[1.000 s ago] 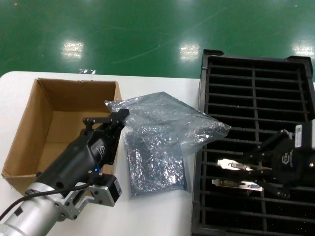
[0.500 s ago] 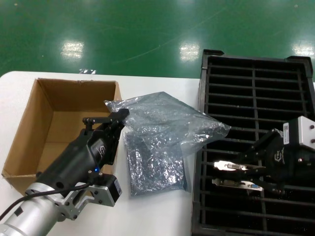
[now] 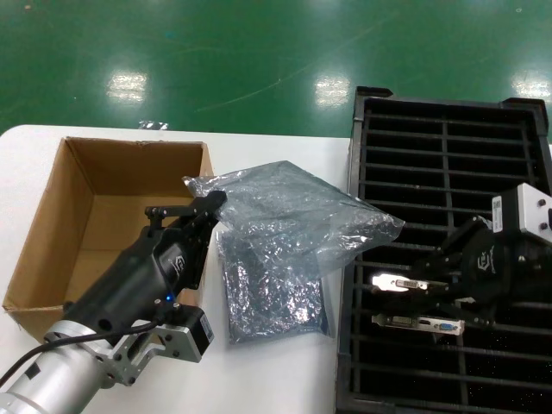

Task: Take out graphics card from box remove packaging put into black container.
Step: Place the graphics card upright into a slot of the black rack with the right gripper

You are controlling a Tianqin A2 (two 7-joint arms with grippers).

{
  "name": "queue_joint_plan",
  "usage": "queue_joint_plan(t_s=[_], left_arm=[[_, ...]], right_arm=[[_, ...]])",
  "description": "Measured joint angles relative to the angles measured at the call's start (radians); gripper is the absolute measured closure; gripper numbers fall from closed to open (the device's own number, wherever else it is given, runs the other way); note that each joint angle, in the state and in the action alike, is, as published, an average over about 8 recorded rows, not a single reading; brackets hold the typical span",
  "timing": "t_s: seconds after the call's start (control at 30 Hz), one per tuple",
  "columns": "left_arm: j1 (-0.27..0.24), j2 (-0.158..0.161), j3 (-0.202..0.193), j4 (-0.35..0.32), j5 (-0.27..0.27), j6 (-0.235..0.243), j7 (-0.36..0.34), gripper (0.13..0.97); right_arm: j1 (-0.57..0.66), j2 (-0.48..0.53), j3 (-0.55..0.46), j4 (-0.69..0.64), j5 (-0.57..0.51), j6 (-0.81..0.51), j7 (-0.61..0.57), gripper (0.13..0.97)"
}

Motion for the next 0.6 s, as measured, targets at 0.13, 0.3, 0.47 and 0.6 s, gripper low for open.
queue_joint_plan(t_s=[0.13, 0.3, 0.47, 0.6], left_arm=[[0.000, 0.000, 0.000, 0.000, 0.000, 0.000, 0.000, 0.958], [0.000, 0.000, 0.000, 0.000, 0.000, 0.000, 0.000, 0.958], [0.000, 0.000, 0.000, 0.000, 0.000, 0.000, 0.000, 0.958], [0.000, 0.000, 0.000, 0.000, 0.000, 0.000, 0.000, 0.958]], right_arm=[[0.021, -0.011, -0.008, -0.032, -0.004, -0.009, -0.009, 0.902], [0.042, -0.024, -0.018, -0.073, -0.010, -0.017, -0.022, 0.902], [0.051, -0.032, -0.026, -0.101, -0.013, -0.024, -0.029, 0.902], [0.055, -0.037, -0.030, -0.121, -0.015, -0.026, -0.036, 0.902]])
